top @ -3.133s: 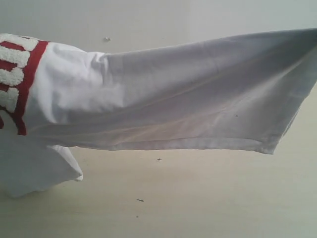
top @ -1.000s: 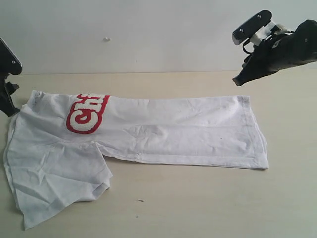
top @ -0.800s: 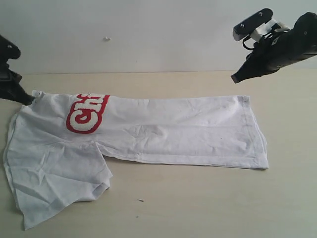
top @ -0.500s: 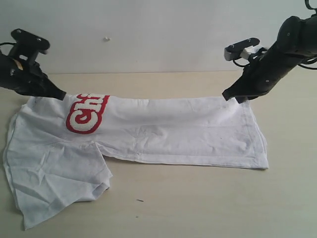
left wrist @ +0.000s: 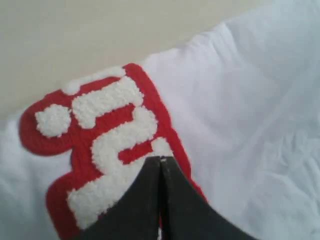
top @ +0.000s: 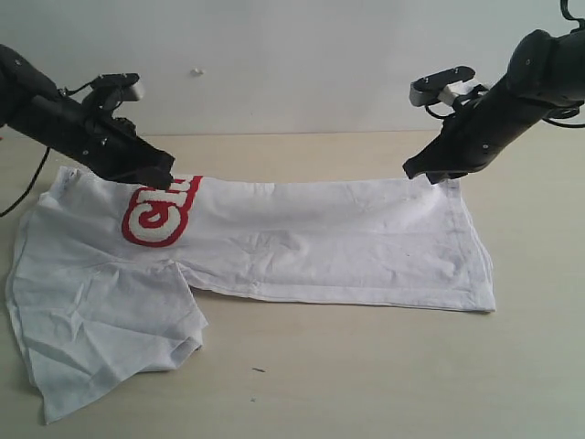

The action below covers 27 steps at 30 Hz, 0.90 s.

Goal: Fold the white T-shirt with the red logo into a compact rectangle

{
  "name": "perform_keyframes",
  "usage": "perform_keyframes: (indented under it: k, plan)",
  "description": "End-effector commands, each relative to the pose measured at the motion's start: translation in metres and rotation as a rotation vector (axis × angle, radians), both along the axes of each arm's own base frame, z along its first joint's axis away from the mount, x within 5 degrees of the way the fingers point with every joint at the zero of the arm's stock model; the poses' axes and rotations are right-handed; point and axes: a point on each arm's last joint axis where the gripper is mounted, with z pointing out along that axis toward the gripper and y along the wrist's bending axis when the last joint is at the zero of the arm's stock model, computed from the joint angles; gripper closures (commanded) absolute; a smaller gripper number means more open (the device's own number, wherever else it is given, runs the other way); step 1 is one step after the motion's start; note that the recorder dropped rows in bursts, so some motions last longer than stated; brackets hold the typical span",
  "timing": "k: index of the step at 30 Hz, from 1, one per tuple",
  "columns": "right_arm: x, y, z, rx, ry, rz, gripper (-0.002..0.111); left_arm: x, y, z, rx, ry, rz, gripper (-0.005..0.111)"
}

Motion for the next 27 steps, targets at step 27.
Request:
perform_keyframes:
  k: [27]
  plan:
    - [0.004, -0.008, -0.078, -0.046, 0.132, -0.06, 0.108, 0.02, 0.07, -0.076, 0.211, 0.121, 0.389, 0.107]
